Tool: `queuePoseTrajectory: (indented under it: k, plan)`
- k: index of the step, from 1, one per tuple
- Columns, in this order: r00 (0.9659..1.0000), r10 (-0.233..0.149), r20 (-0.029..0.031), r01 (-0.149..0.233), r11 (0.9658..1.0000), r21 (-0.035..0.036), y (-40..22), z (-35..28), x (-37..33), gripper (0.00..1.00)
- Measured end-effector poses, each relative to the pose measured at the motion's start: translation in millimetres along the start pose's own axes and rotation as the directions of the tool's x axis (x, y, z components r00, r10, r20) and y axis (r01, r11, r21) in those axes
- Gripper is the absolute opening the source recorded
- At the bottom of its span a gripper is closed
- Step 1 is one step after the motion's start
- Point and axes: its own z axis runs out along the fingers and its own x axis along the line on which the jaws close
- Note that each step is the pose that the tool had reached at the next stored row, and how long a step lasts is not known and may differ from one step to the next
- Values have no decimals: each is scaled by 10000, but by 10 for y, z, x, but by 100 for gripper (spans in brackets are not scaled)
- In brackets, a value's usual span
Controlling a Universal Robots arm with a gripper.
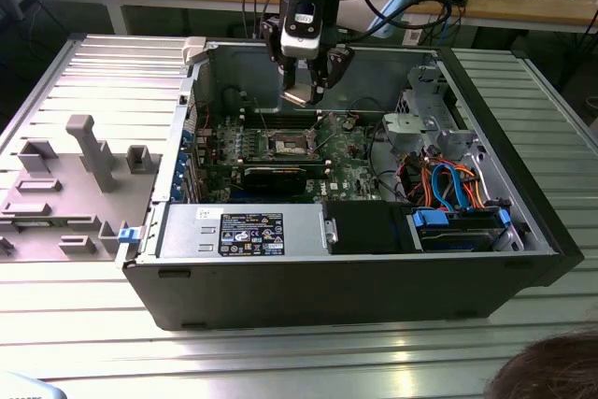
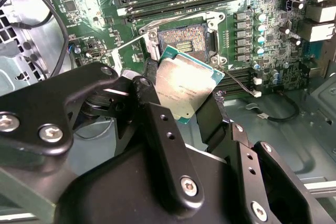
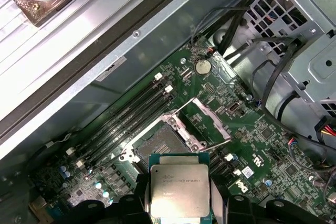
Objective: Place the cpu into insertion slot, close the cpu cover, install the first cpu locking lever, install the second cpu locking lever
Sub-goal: 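Place the cpu into insertion slot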
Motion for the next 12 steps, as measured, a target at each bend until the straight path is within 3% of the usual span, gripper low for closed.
queuePoseTrajectory:
  k: [12]
  plan:
    - [9998, 204, 10, -204, 9998, 4, 0, 1, 0, 55]
